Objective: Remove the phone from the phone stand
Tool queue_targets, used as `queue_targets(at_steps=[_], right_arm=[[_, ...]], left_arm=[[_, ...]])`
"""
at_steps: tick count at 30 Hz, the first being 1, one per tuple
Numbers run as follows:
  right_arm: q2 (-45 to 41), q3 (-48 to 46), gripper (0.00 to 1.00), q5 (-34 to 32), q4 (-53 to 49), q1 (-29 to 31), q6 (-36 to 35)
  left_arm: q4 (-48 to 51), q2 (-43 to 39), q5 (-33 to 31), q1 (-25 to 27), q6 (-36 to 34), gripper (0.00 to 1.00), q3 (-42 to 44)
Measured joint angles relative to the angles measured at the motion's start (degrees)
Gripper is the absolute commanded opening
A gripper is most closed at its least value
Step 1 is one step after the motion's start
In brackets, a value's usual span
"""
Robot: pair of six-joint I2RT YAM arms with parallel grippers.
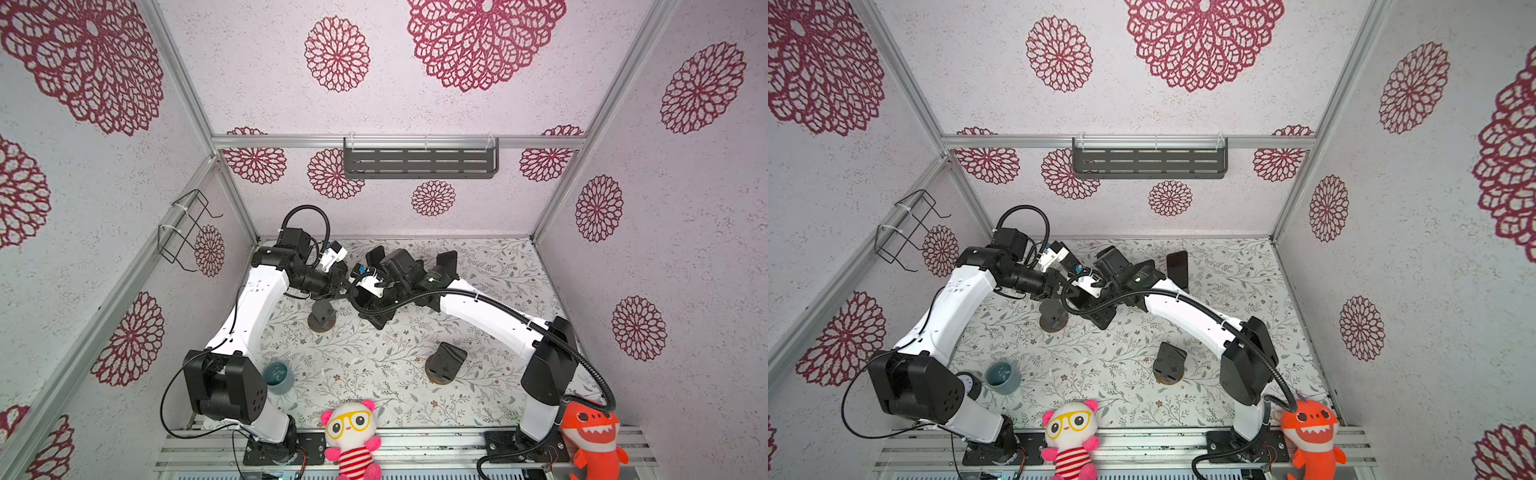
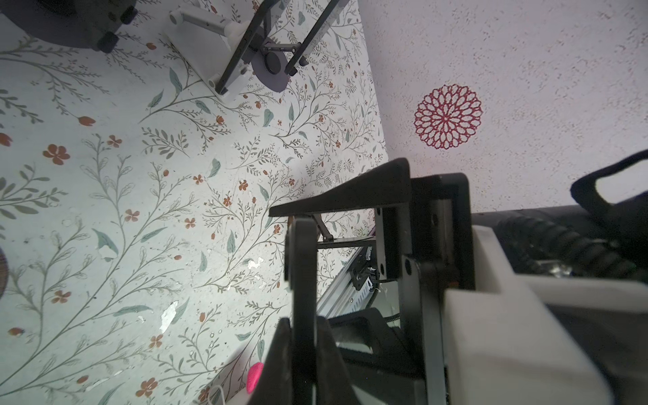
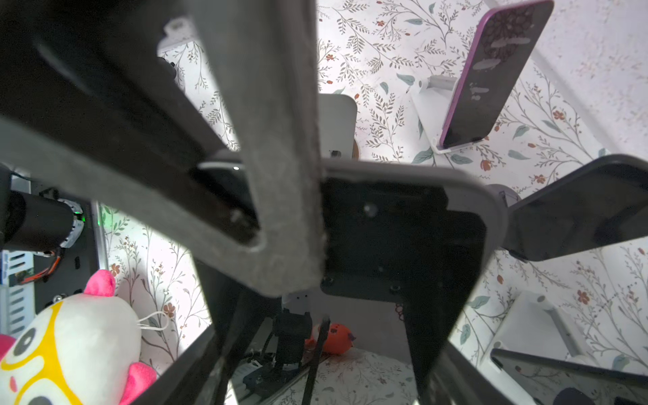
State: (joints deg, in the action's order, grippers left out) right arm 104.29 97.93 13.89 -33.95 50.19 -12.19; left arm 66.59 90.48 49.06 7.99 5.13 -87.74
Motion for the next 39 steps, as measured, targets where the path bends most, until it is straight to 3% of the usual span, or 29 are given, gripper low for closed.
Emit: queue_targets(at_steps=[6, 7, 13, 18, 28, 39], right_arm=[[0.0, 0.0, 0.58, 0.3, 0.3, -0.3, 0.4], [0.0, 0.0, 0.57, 0.3, 0.3, -0.4, 0.4], [0.0, 0.0, 0.47, 0.3, 0.1, -1.2, 4.1], [0.0, 0.0, 0.44, 0.0, -1.0, -3.6, 8.1], [-2.2, 0.0, 0.35, -4.9, -8.4, -9.7, 14.8], [-15.1, -3.2, 0.25, -14.4, -21.8, -19.4, 18.9]], left_arm=[[-1.0, 0.0, 0.2, 0.0, 0.0, 0.0, 0.2], [-1.2, 0.0, 0.2, 0.0, 0.1, 0.04, 0.3], [-3.3, -0.3, 1.4, 0.0, 0.9, 0.52, 1.6], [-5.3, -1.1, 1.8, 0.0, 2.0, 0.67, 2.2], [-12.9, -5.5, -4.4, -0.8, 3.0, 0.75, 6.4], [-24.6, -9.8, -14.8, -0.9, 2.4, 0.78, 15.6]])
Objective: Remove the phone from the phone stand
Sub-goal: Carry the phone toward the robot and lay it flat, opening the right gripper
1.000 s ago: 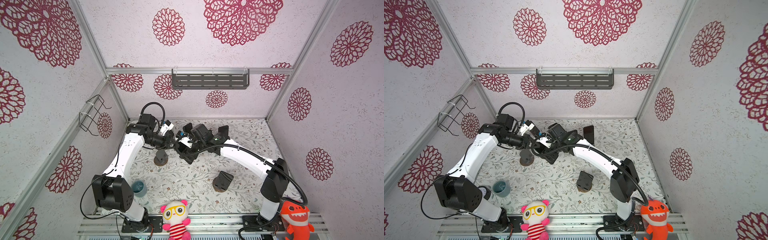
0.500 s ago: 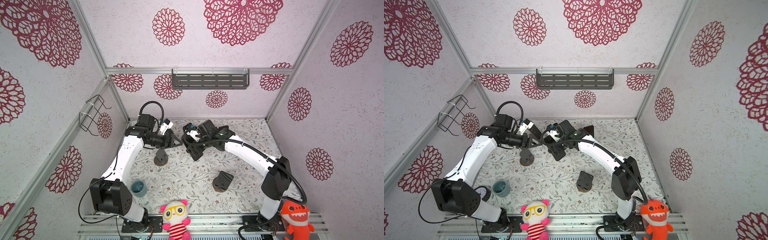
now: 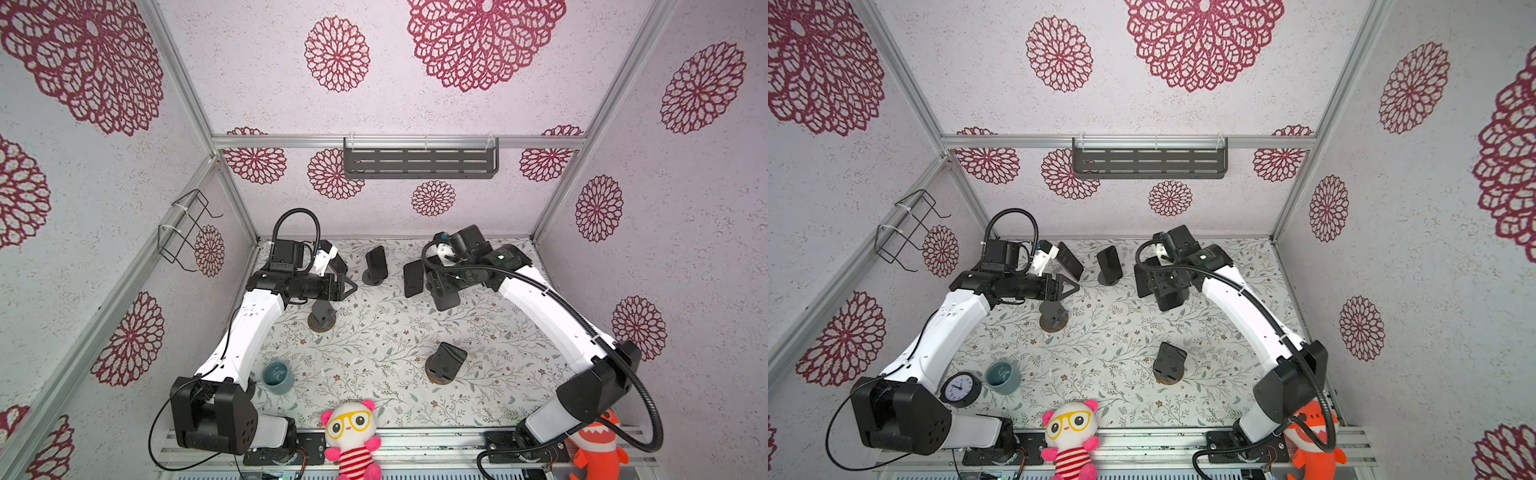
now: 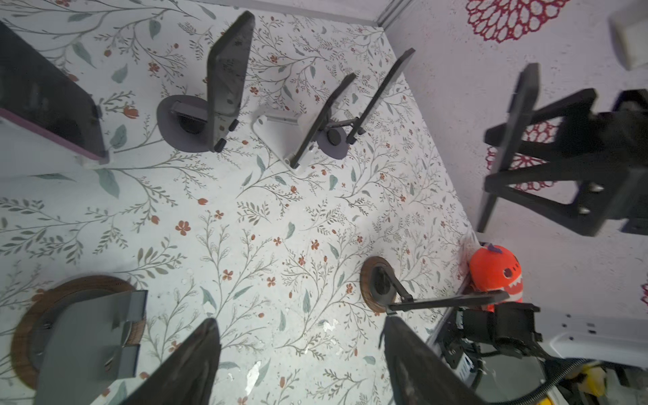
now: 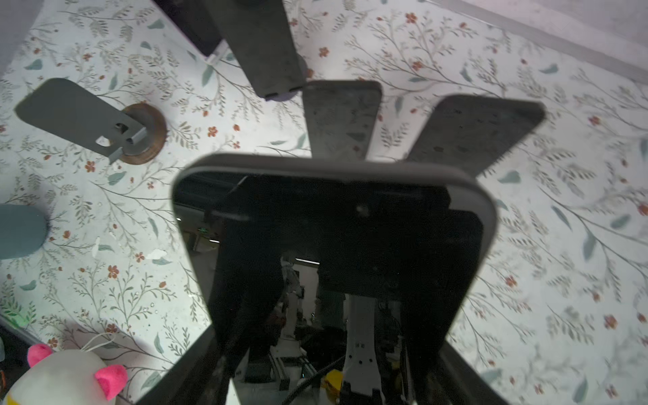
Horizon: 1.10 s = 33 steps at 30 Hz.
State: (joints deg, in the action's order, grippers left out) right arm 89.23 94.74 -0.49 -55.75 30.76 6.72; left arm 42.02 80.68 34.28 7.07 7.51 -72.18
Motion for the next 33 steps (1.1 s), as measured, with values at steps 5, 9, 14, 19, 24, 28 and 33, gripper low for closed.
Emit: queue_targets(at_steps=[5, 9, 14, 19, 24, 28, 33], right_arm=[[-2.8, -5.0, 0.24, -1.7, -3.8, -5.7, 0.5], [-3.0, -11.2, 0.23, -2.4, -4.0, -10.9, 0.9], [-2.4, -18.4, 0.24, -1.8, -1.5, -13.2, 1.5], [-0.8, -23.1, 0.25, 1.2, 2.5, -13.2, 2.0], [1.8, -26.0, 0.29, 2.8, 7.2, -13.7, 2.3], [3.0, -28.0, 0.34, 3.5, 10.5, -14.1, 2.4], [5.3, -30.1, 0.47, 3.6, 15.2, -14.1, 2.0]], left_arm=[[-2.0, -2.4, -7.1, 0.0, -0.4, 0.78, 2.2], [-2.3, -3.6, -10.7, 0.0, -0.7, 0.78, 2.8], [-2.3, -3.6, -11.7, 0.0, -1.1, 0.79, 2.8], [-2.3, -3.6, -11.8, 0.0, -1.5, 0.79, 2.8], [-2.3, -3.6, -11.9, 0.0, -1.7, 0.79, 2.8], [-2.3, -3.6, -12.1, 0.0, -2.0, 0.79, 2.8], [-2.3, -3.6, -12.5, 0.0, -2.2, 0.8, 2.8]])
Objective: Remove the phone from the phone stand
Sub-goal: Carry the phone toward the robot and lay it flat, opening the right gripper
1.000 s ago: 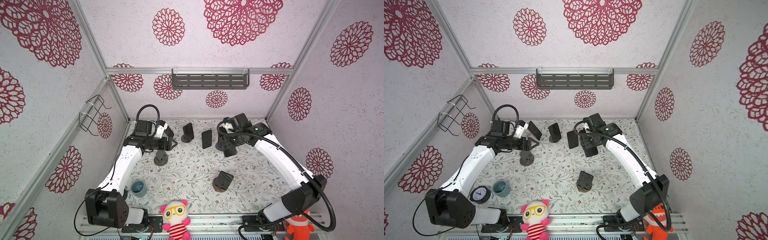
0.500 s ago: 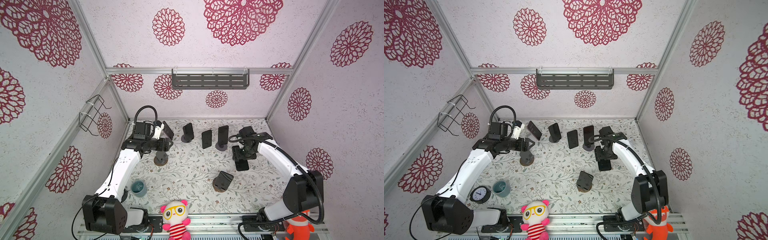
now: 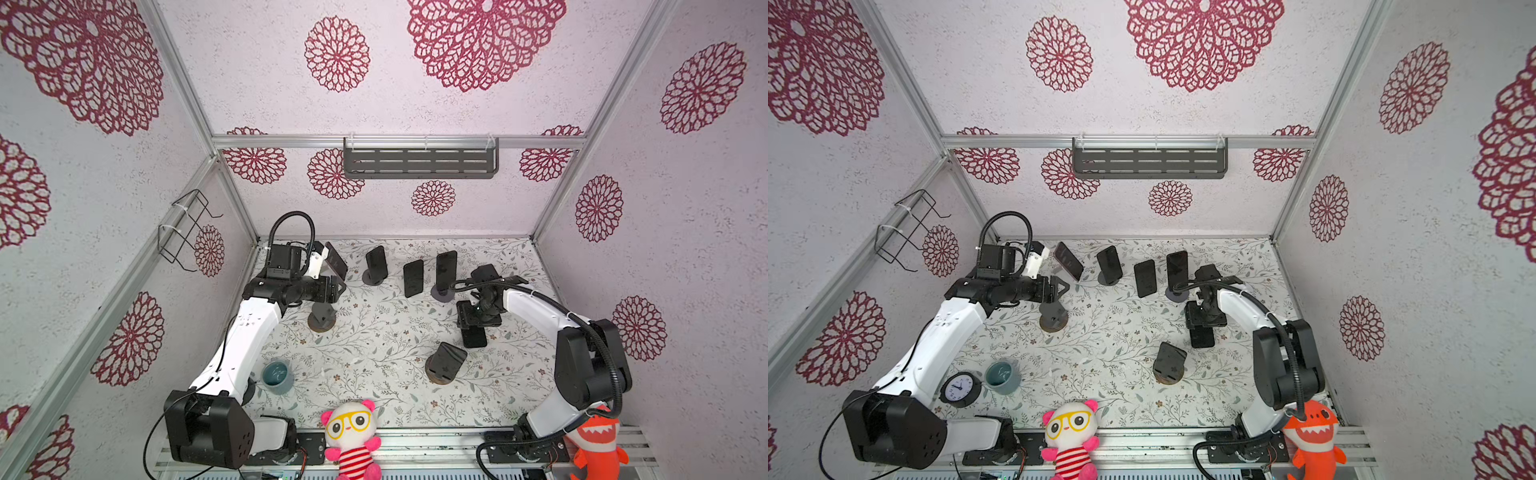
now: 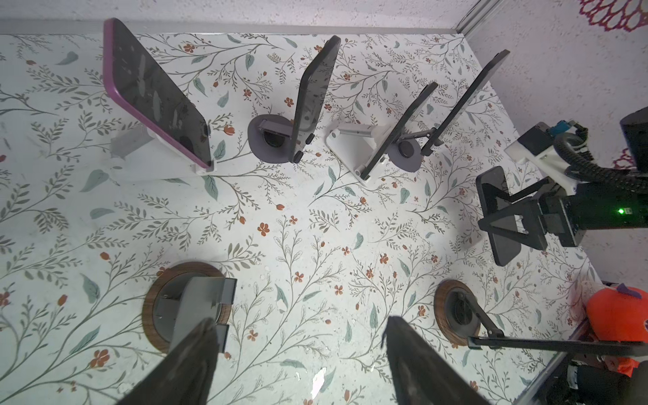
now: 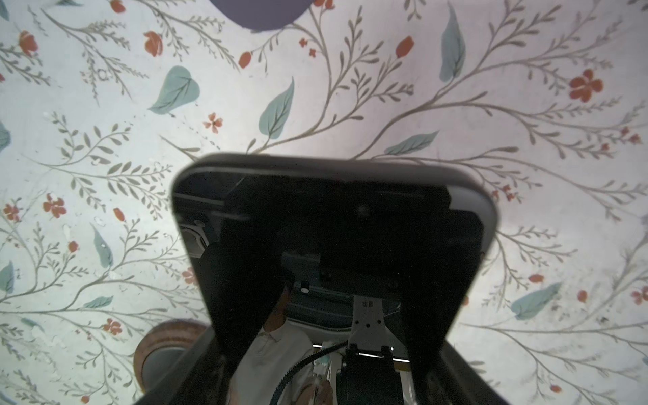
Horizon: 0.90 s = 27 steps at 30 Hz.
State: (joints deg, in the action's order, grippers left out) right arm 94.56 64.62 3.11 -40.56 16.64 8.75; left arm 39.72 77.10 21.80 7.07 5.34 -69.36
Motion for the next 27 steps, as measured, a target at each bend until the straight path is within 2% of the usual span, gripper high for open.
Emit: queue_targets(at_steps=[11, 18, 27], right_arm=[[4.0, -2.8, 0.56, -0.3, 6.1, -0.2, -0.7], [4.5, -4.3, 0.69, -0.3, 8.9, -0.2, -0.7], [5.0, -4.3, 0.78, -0.3, 9.9, -0.2, -0.7]], left_arm=[[0.0, 0.0, -1.2, 0.0, 0.0, 0.82, 0.0], [0.0, 0.0, -1.8, 0.0, -0.2, 0.88, 0.0], [0.0, 0.0, -1.8, 0.0, -0.4, 0.91, 0.0]])
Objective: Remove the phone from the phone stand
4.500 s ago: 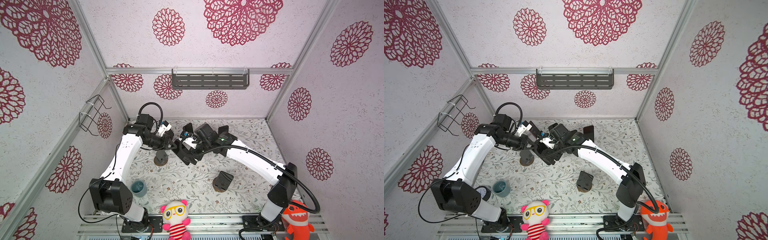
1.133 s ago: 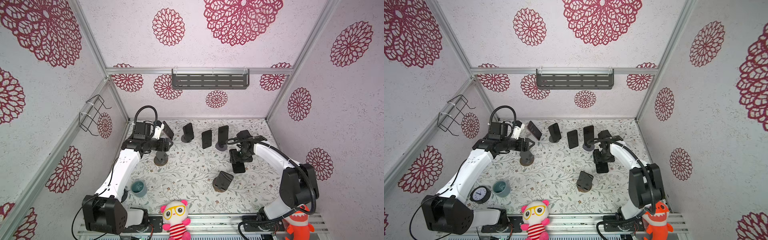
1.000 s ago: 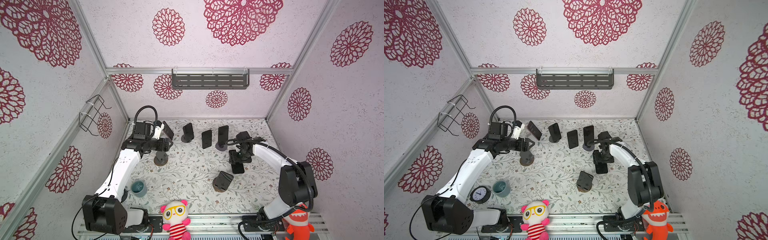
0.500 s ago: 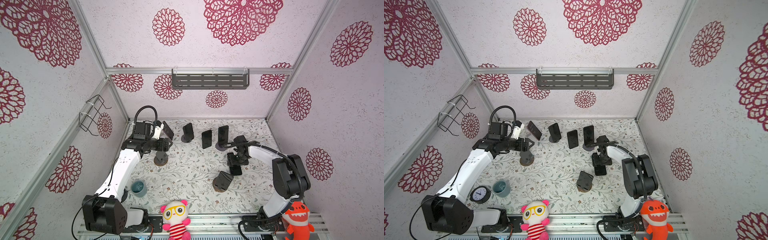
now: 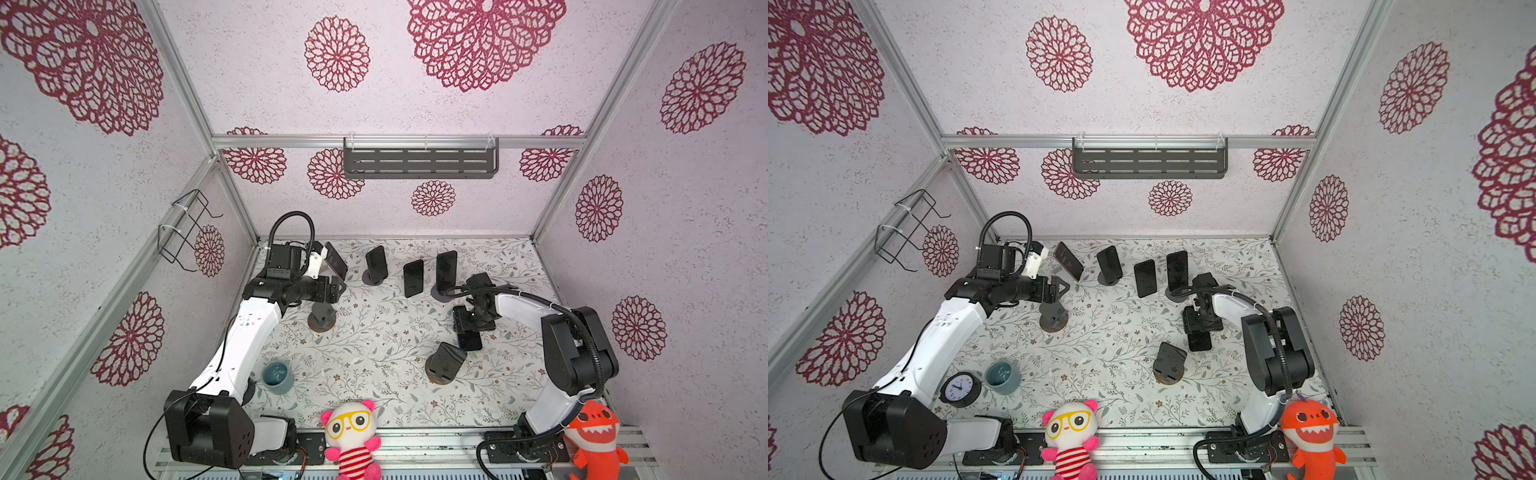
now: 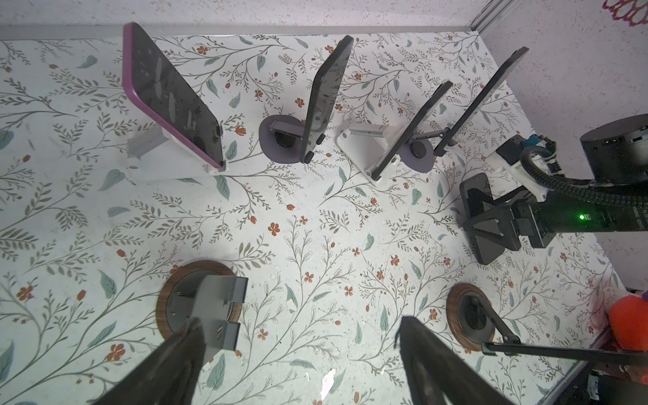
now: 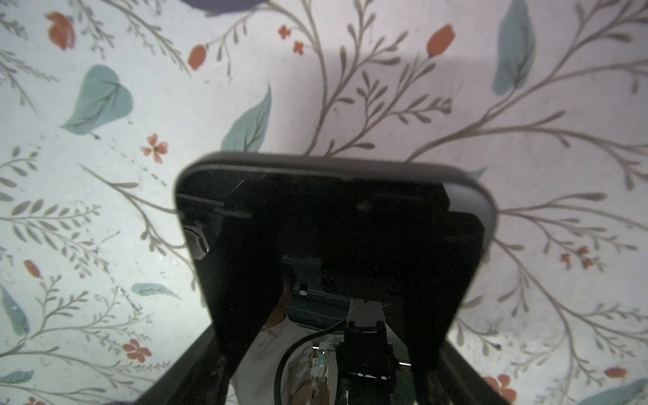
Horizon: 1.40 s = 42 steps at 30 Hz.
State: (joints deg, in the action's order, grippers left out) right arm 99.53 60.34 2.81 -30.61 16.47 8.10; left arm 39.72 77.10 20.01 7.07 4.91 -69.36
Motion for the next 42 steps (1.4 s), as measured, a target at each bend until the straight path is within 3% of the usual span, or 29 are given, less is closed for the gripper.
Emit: queue_targets(at_steps=[18, 28, 34, 38, 42], right_arm=[[-0.4, 0.1, 0.83, 0.2, -0.6, 0.0, 0.0], [-13.2, 4.7, 0.83, -0.7, -9.3, 0.0, 1.0], [-22.1, 9.9, 0.78, 1.5, -16.3, 0.9, 1.1], [-26.5, 17.2, 0.71, 4.7, -20.6, 3.9, 0.4], [-28.8, 20.2, 0.73, 9.8, -23.5, 9.5, -1.3]], left_arm=[[0.0, 0.0, 0.2, 0.0, -0.4, 0.91, 0.0], [0.2, 0.0, 0.2, 0.0, -0.5, 0.91, 0.0], [0.3, 0.0, 0.4, 0.0, -0.9, 0.91, 0.0], [1.5, 0.0, 0.2, -0.2, -1.9, 0.91, 0.0], [2.1, -0.5, 1.0, -0.3, -3.1, 0.91, 0.0]])
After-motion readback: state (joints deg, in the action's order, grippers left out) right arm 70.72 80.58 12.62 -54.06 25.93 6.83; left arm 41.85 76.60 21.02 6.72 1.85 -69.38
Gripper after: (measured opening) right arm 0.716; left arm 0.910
